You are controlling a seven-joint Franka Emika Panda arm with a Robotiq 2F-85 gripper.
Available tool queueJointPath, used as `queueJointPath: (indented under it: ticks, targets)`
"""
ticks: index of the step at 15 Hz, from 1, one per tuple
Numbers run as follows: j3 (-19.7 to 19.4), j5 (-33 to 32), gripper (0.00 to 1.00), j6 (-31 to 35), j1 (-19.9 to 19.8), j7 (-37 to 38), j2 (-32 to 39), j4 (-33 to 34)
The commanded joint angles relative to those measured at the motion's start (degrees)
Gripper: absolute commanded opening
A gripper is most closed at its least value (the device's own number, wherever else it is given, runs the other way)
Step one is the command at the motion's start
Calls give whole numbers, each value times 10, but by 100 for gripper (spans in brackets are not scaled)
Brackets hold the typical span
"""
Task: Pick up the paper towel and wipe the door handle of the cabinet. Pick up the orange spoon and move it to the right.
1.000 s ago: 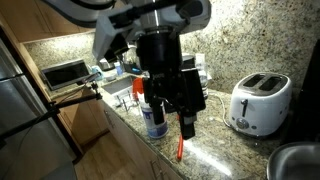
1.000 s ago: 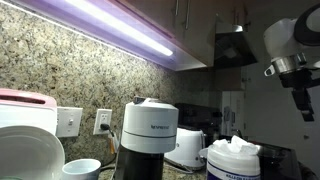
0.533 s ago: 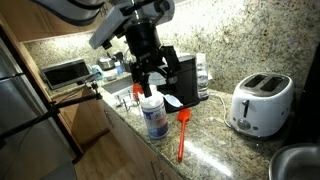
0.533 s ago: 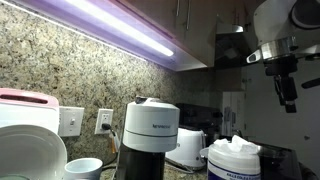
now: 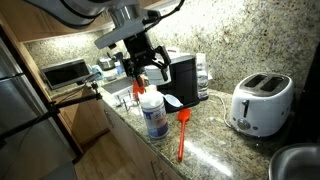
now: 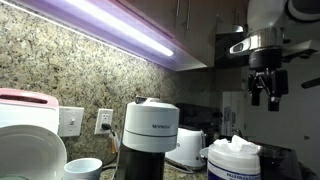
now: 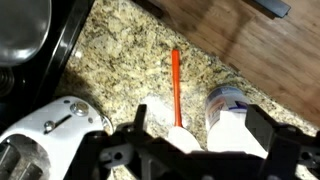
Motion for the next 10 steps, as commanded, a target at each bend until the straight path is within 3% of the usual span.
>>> queueJointPath:
  ticks: [1, 10]
  targets:
    - [3, 30, 100, 47, 5, -36, 37, 25]
    - [28, -2, 100, 0, 18, 2, 158, 121]
